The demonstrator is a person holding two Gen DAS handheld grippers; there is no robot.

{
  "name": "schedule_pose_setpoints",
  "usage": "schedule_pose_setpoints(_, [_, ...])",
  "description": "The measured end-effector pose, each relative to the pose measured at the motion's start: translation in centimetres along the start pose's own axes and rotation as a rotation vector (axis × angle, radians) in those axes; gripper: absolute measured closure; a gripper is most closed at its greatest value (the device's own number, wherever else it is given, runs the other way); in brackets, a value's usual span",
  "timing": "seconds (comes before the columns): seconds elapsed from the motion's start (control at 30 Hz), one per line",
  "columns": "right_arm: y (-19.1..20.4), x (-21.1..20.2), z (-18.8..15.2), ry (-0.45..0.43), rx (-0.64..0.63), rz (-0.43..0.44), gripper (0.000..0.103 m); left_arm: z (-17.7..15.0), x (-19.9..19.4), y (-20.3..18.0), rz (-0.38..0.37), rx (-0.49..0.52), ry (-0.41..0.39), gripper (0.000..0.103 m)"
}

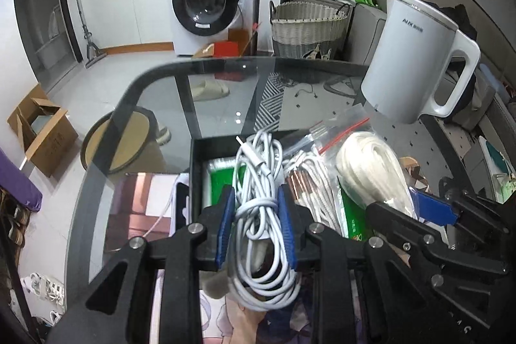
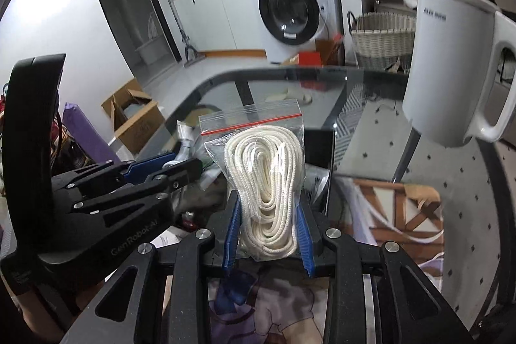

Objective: Organize soft objects
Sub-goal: 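Open the left tool to drop the cable into the box while the right tool drops the rope bag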

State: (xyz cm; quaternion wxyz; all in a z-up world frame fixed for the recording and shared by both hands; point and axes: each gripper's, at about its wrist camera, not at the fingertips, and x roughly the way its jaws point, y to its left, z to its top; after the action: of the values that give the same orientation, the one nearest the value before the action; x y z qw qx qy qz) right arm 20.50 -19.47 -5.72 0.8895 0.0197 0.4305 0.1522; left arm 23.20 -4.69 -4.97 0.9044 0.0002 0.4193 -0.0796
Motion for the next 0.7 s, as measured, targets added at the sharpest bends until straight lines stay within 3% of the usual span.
schedule_pose_setpoints(0.27, [0.0, 0.4, 0.0, 0.019, 0.014, -0.001, 0.063, 0.3, -0.2, -0.6, 0.004, 0.014, 0.007, 0.075])
schedule_pose_setpoints(0.4, [-0.1, -0.3, 0.3, -0.002, 0.032, 0.013, 0.062, 0.2, -1.3, -0.1, 0.02, 0.011, -0.024, 0.052])
schedule_pose_setpoints(0.7, [0.4, -3.4, 0.5, -0.073, 0.028, 0.021, 0.058, 0.5, -6.1, 1.2, -0.008, -0.029, -0.151, 0.05])
